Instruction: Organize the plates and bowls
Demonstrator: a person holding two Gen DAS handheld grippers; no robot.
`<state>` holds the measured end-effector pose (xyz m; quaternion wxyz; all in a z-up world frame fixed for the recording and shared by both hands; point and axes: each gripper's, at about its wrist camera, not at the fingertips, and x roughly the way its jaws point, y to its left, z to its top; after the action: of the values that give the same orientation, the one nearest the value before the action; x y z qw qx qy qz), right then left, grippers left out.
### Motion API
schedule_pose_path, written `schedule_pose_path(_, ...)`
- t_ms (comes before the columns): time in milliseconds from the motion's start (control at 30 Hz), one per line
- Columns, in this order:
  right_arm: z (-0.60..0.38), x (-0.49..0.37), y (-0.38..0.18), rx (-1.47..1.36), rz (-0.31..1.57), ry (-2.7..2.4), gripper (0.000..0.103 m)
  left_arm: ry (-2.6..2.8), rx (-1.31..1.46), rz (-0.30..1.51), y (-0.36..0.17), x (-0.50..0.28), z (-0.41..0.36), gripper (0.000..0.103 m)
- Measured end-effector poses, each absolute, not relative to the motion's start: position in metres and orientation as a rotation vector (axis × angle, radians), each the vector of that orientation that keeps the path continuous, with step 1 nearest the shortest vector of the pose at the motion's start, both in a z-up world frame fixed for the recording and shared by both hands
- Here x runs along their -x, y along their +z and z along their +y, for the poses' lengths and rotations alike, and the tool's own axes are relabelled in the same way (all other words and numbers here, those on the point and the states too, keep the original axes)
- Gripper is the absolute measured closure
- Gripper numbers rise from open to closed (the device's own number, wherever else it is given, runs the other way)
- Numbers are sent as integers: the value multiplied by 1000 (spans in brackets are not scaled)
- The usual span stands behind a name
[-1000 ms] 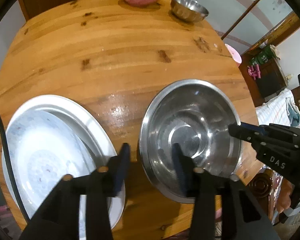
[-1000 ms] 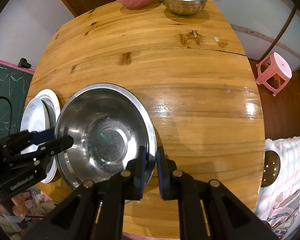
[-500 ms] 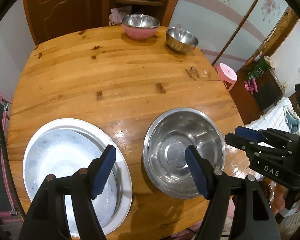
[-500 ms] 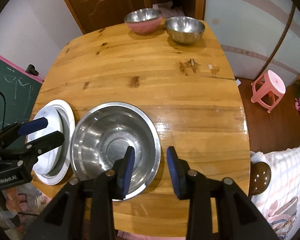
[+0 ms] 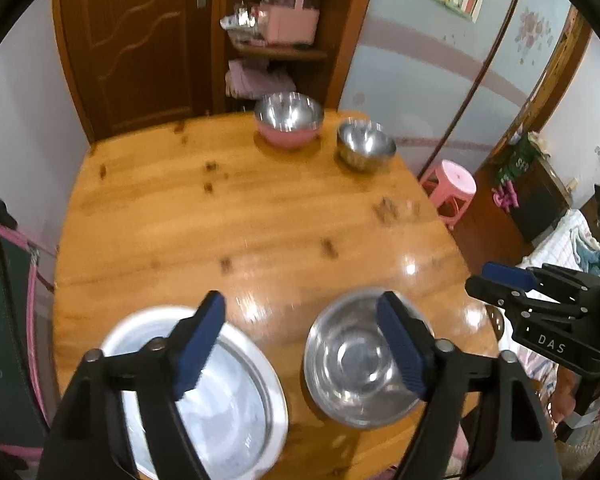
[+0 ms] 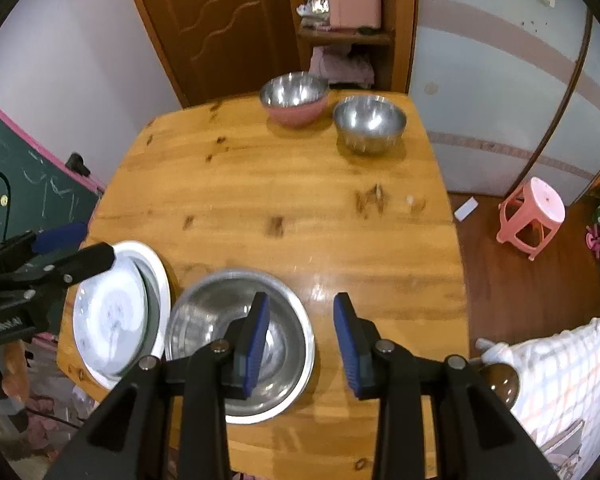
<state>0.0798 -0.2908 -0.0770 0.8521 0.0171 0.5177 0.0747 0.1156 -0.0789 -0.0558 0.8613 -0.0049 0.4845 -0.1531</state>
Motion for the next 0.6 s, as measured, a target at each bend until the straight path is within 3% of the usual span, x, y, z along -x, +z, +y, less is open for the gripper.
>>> schedule_pose_path(367,-315,-131,19,-25,951,143,70,-301,-8,896,19,-180,-83,22)
schedule_pose_path(600,-330,-181,61,-16,923,116,70,-302,4,894,36,-233,-92,22)
